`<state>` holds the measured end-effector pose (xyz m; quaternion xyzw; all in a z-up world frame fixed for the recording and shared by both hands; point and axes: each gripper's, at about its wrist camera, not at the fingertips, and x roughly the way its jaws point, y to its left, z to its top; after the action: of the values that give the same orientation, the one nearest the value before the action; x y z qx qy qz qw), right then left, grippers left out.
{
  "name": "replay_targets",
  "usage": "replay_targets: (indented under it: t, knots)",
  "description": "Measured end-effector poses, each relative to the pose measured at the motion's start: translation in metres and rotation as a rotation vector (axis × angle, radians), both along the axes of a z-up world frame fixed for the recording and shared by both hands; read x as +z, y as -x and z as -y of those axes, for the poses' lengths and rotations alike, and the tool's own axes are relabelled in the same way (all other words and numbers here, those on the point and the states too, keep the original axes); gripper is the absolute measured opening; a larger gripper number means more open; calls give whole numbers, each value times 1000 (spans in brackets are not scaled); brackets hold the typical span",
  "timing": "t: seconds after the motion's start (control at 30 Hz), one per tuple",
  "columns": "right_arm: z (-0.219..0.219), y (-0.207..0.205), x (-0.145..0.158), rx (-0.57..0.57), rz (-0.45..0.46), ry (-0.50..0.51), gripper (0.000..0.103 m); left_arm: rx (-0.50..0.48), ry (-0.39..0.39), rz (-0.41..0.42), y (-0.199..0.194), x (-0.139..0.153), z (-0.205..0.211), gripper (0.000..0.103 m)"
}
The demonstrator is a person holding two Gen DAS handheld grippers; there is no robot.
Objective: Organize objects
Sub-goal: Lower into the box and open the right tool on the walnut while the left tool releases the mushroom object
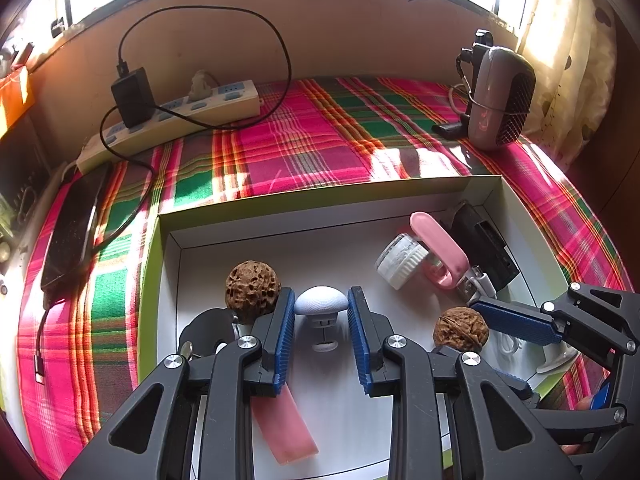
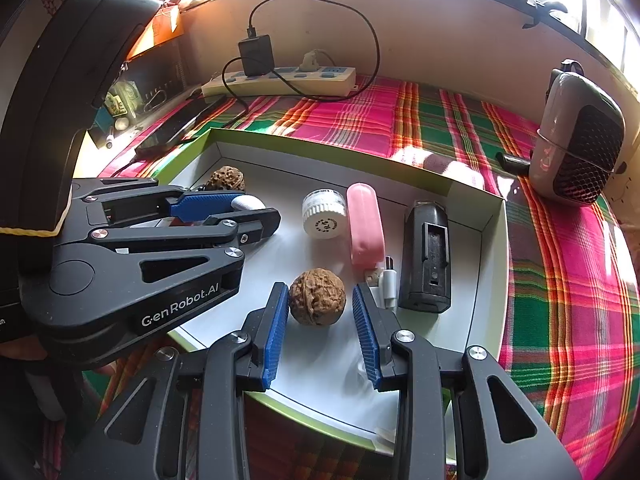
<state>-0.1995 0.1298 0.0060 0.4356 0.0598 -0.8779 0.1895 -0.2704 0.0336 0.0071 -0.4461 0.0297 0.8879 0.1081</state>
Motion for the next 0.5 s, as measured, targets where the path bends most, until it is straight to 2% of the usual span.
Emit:
replay_targets:
  t: [0.5]
  knots:
    - [-4, -11, 8, -20, -9, 48, 35, 32, 12, -41, -18, 17, 7, 26]
